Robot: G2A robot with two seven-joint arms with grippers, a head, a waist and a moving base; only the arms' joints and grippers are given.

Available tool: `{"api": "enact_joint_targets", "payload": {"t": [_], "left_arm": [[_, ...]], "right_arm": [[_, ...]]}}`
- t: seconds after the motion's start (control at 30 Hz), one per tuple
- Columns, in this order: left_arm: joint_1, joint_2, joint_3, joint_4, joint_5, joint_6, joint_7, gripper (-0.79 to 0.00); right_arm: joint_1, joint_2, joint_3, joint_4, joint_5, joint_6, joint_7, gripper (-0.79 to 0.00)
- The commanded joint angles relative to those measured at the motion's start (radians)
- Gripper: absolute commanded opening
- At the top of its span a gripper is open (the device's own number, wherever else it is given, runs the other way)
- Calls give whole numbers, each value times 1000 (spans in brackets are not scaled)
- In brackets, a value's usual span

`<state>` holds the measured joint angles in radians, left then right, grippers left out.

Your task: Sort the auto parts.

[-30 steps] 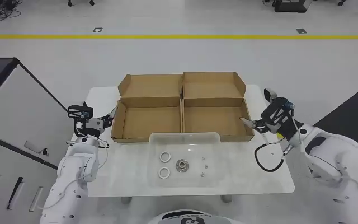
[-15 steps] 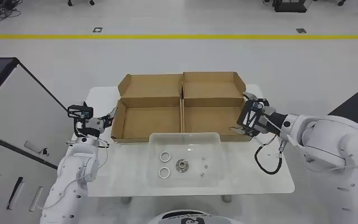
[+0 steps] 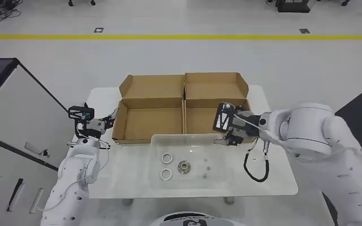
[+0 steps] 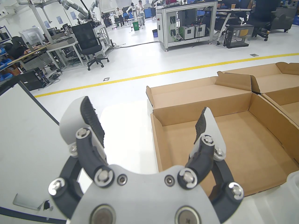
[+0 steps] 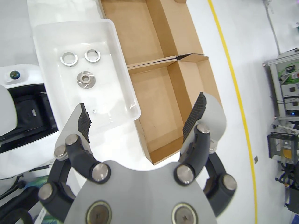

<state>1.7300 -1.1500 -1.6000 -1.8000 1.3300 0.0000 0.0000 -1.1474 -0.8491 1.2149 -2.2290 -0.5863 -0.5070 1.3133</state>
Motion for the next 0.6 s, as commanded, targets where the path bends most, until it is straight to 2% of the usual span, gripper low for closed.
{"api": "enact_joint_targets", "payload": {"t": [0.0, 0.3, 0.57], "left_arm": [[0, 0, 0, 0, 0, 0, 0, 0], [0, 0, 0, 0, 0, 0, 0, 0], [0, 0, 0, 0, 0, 0, 0, 0]], "right_arm": [[70, 20, -79, 16, 49, 45, 46, 0], [261, 80, -344, 78, 126, 72, 72, 0], [375, 90, -545, 163, 91, 17, 17, 0]]}}
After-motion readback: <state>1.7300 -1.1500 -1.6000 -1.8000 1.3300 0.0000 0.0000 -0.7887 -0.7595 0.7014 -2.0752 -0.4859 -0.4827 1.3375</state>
